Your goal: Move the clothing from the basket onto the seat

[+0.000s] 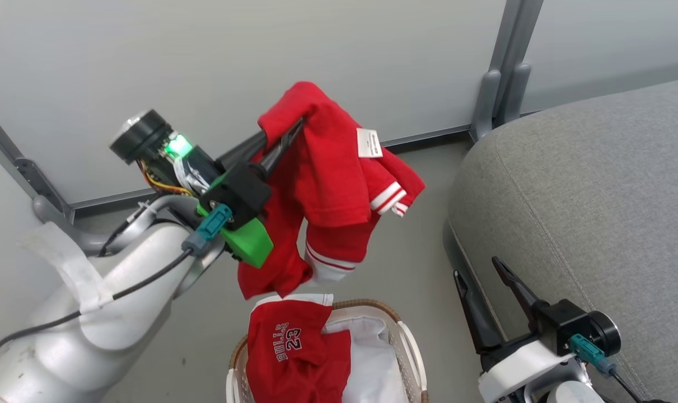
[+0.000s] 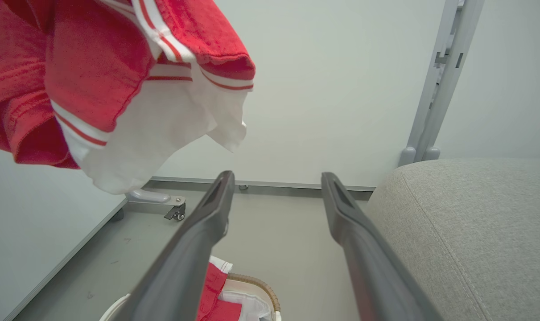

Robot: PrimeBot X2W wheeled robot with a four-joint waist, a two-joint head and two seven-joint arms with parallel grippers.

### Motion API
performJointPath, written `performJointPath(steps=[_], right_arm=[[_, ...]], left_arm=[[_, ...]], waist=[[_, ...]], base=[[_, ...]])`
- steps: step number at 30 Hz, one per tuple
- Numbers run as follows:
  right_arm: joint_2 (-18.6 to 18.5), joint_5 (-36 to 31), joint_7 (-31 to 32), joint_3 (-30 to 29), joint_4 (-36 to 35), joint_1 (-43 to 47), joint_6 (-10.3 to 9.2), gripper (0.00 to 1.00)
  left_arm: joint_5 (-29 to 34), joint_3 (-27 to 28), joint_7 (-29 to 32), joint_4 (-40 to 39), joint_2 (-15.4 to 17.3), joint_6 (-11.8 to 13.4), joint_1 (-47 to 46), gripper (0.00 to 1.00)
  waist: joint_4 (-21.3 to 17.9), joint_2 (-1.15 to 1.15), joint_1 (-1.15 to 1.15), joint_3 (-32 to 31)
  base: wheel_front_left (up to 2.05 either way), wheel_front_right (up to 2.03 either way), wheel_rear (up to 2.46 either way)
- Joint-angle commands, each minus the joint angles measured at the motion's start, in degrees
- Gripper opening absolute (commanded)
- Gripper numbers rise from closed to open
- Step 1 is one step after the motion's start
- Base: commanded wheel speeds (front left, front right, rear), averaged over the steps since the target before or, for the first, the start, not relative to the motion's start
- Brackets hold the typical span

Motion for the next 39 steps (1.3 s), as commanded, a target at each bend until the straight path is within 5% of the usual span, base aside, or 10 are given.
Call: performJointPath(steps=[1,15,35,39], right_arm=[[-0.22,-0.54,-0.14,0.48,-0.16,-0.24,-0.04,1.0],[-0.21,-2.24,-0.14,5.66,-0.16,-8.31,-0.04,1.0],[-0.23,-8.72,-0.14,8.38,5.67,-21.96,-0.04,1.0],[-0.23,-7.89,-0.14,9.79,7.02,-23.36,-0.04,0.0]], left_arm=[[-0.06,0.63,0.45,-0.7,0.68,-0.16,-1.69,0.0],[-0.85,2.04,1.33,-3.56,0.93,-0.71,-8.21,0.0],[-1.99,-2.33,1.75,-7.36,-1.52,-0.73,-5.65,0.0],[-3.29,-1.96,1.21,-6.77,-1.72,0.11,-4.24,0.0]], waist=[[-0.01,0.0,0.01,-0.43],[-0.03,0.0,0.01,-0.65],[2.41,0.0,0.01,-1.05],[2.43,0.0,0.01,-1.15]], base=[[0.0,0.0,0.0],[0.0,0.0,0.0],[0.0,0.0,0.0],[0.0,0.0,0.0]])
